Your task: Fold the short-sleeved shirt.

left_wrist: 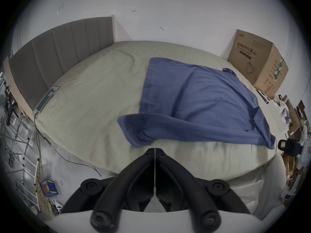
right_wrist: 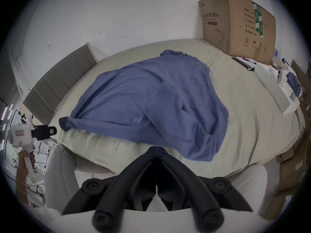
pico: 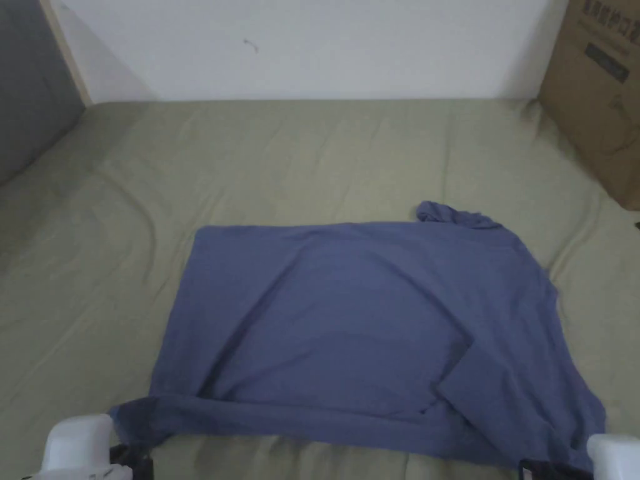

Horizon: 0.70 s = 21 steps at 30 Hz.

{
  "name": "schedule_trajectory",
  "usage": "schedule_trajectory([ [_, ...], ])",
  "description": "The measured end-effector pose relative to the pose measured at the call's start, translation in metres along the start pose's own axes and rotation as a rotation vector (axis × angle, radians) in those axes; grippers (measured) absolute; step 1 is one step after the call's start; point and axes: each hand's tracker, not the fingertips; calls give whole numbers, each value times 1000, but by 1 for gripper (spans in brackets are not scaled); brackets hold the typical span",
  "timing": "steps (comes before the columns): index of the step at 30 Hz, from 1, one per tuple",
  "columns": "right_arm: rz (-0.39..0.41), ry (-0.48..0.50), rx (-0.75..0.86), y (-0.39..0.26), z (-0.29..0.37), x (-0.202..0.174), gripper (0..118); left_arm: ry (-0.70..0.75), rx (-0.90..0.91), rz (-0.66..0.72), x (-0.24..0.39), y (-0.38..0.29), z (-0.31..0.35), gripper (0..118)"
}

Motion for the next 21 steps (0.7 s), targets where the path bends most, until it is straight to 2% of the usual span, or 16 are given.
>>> schedule_trajectory([
  [3, -10, 3, -5, 4, 0, 4, 0, -28, 49, 33, -18, 10, -2, 35],
  [4, -21, 6, -5, 7, 0, 9, 0, -34, 41, 43, -23, 16, -8, 68],
  [5, -29, 5, -5, 9, 0, 12, 0, -23, 31, 46, -27, 21, -14, 95],
  [6, -32, 1, -7, 11, 0, 13, 0, -17, 33, 49, -30, 25, -16, 104],
  [12, -35, -39, -24, 9, 3, 27, 0, 35, -13, 69, -44, 41, -56, 103],
  [14, -46, -47, -38, 8, 4, 33, 0, -21, -26, 88, -47, 44, -60, 98],
  [15, -51, -52, -42, 8, 5, 35, 0, -43, -35, 79, -45, 44, -60, 85],
  [17, -63, -61, -53, 8, 5, 41, 0, -16, -6, 75, -43, 46, -59, 42],
  [18, -69, -70, -58, 8, 5, 45, 0, -5, -3, 76, -42, 46, -61, 13],
  [21, -63, -120, -95, 9, 2, 54, 0, -30, -31, 87, -41, 45, -66, 3],
])
